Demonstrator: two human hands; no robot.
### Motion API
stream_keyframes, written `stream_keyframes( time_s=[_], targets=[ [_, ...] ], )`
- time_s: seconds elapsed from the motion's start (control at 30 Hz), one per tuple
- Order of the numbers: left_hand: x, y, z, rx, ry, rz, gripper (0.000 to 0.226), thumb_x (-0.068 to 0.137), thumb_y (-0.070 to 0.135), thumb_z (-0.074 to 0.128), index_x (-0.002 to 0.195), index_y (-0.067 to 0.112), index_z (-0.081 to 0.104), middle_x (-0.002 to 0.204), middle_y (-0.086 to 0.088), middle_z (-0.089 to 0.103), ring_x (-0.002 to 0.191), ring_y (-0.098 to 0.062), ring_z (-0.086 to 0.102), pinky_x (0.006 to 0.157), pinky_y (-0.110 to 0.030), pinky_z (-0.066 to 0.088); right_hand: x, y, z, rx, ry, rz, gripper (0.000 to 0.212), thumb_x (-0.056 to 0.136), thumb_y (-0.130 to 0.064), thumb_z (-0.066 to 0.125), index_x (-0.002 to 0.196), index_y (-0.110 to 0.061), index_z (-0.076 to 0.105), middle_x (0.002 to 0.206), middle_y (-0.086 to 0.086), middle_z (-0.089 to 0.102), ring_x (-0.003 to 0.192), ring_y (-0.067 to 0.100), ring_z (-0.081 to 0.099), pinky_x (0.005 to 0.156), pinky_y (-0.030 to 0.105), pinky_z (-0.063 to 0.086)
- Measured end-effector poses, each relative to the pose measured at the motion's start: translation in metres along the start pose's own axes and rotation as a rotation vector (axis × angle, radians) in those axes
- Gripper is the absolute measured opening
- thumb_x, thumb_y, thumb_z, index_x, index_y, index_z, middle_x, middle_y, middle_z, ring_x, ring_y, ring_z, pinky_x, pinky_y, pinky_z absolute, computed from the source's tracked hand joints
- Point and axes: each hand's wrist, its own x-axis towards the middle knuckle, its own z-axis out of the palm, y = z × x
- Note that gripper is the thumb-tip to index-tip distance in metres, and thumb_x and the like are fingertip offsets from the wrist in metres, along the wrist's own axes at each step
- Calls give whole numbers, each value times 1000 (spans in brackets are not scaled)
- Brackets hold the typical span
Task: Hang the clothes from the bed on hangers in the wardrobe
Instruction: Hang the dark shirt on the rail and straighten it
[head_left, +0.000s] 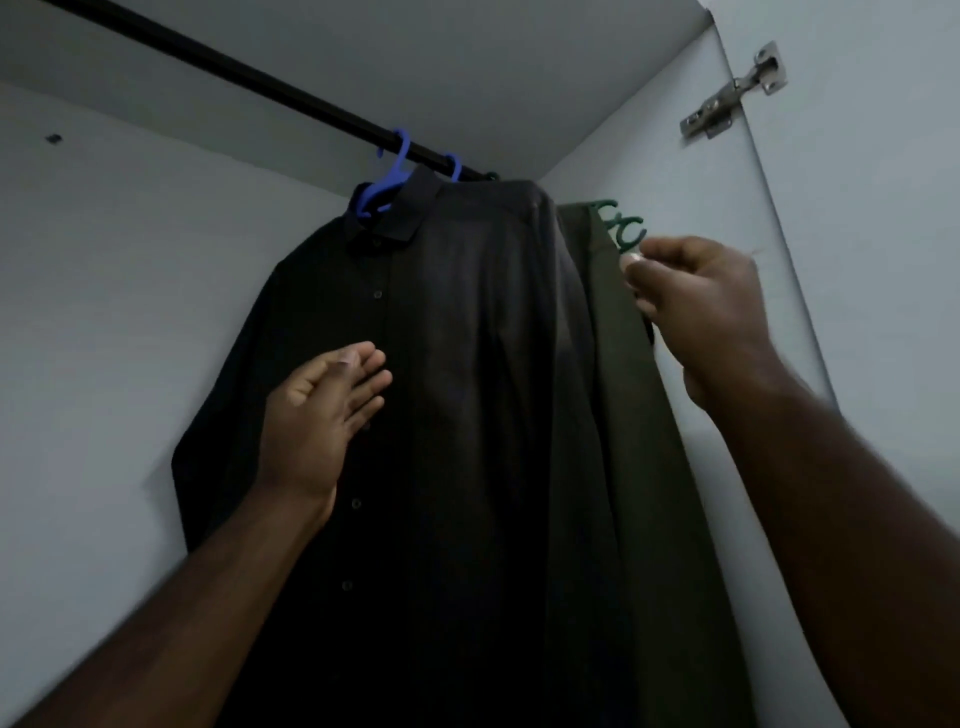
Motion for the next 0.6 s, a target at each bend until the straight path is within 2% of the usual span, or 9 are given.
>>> stream_keyframes(
  time_s=[0.1, 0.23, 0.43, 0.53, 0.6],
  targets=[
    [-40, -1, 8, 73, -61, 28, 20, 103, 21, 53, 114, 21, 69, 115, -2, 74, 109, -17, 70, 93, -36, 53, -44, 13, -27, 7, -21, 82, 35, 79, -38, 77, 111, -24, 72, 99, -3, 75, 98, 11, 72, 92, 41, 57],
    [-95, -3, 17, 145, -99, -58, 19, 100, 21, 58, 115, 21, 70, 114, 1, 74, 109, -14, 70, 93, -36, 54, -107, 32, -54, 35, -29, 244, 24, 87, -24, 76, 111, -22, 73, 94, -2, 77, 95, 13, 73, 94, 43, 57],
    [-183, -3, 36, 248, -69, -249, 20, 95, 15, 65, 112, 24, 71, 110, 3, 75, 107, -10, 70, 93, -31, 55, -192, 66, -85, 46, -113, 545, 25, 88, -21, 75, 113, -20, 73, 98, -5, 76, 96, 9, 71, 96, 38, 56],
    [-226, -6, 48, 335, -52, -403, 23, 94, 21, 68, 117, 25, 70, 108, 6, 74, 106, -8, 69, 94, -29, 55, -231, 82, -93, 69, -181, 687, 23, 88, -18, 75, 111, -19, 73, 98, -3, 75, 96, 12, 70, 98, 41, 55],
    [-252, -12, 57, 412, -55, -519, 34, 92, 29, 71, 124, 20, 67, 107, 8, 72, 104, -9, 68, 95, -32, 55, -254, 90, -99, 67, -249, 764, 20, 87, -21, 75, 107, -22, 74, 102, -3, 75, 99, 14, 69, 99, 42, 55]
  ],
)
